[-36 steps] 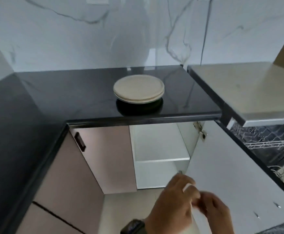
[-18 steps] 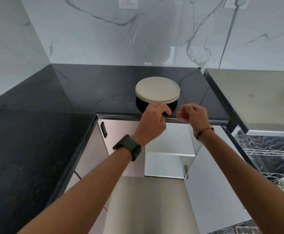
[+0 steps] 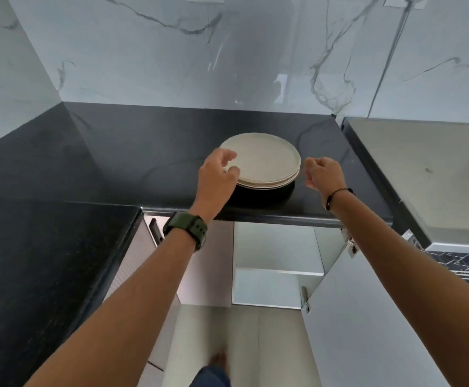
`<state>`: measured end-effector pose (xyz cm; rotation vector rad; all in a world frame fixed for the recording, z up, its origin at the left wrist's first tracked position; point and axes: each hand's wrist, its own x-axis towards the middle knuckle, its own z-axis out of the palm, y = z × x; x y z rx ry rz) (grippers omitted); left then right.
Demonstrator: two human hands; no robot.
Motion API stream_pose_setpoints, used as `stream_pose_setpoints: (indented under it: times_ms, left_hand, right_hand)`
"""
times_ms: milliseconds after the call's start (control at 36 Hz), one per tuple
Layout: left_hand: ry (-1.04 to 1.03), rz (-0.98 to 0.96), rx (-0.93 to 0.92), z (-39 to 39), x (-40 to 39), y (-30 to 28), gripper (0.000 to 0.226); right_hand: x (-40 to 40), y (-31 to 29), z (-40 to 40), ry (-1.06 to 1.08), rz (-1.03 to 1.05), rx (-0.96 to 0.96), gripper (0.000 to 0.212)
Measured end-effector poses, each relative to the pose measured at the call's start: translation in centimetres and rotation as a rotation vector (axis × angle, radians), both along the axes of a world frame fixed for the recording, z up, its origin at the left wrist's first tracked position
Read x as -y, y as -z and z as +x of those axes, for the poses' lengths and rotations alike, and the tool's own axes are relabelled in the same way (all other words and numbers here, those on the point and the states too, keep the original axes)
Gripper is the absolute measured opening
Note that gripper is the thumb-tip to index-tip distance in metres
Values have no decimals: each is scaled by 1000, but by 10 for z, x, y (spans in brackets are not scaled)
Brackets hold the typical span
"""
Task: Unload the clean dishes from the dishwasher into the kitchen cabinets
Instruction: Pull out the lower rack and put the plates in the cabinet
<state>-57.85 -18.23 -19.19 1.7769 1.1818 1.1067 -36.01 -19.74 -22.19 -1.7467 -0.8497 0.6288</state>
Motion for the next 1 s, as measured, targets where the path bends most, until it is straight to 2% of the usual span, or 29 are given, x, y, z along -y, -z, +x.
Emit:
stream_pose_setpoints:
  times_ms: [111, 194, 250, 306, 389, 444, 639, 778, 889, 1000]
  left_hand:
    - [-56, -324, 244, 9, -52, 14, 46]
    - [-67, -532, 324, 20, -82, 29, 64]
    - [-75, -643, 347, 26, -99, 41, 74]
    - [-105, -707, 356, 31, -114, 53, 75]
    - [-153, -772, 388, 37, -131, 65, 59]
    - [-153, -807, 435, 41, -140, 69, 51]
    - [-213, -842, 427, 49, -158, 70, 44]
    - [-209, -872, 475, 51, -158, 64, 31]
    - [-176, -912, 573, 53, -147, 60, 29]
    - [-74, -941, 734, 55, -132, 62, 41]
  right_hand:
    - [-33, 16, 11, 67, -131, -13, 35]
    - [-54, 25, 12, 64, -194, -155, 32]
    - [-68, 33, 17, 83, -232, -251, 59]
    - [-81, 40, 22, 108, -233, -278, 61]
    - [-94, 40, 22, 132, -209, -311, 48]
    - [-101, 38, 24, 118, -205, -338, 46]
    - [-115, 29, 44, 44, -322, -465, 66]
    - [-121, 30, 51, -16, -372, -504, 42]
    - [-119, 32, 55, -60, -352, -556, 27]
    - [-110, 30, 54, -81, -306, -568, 22]
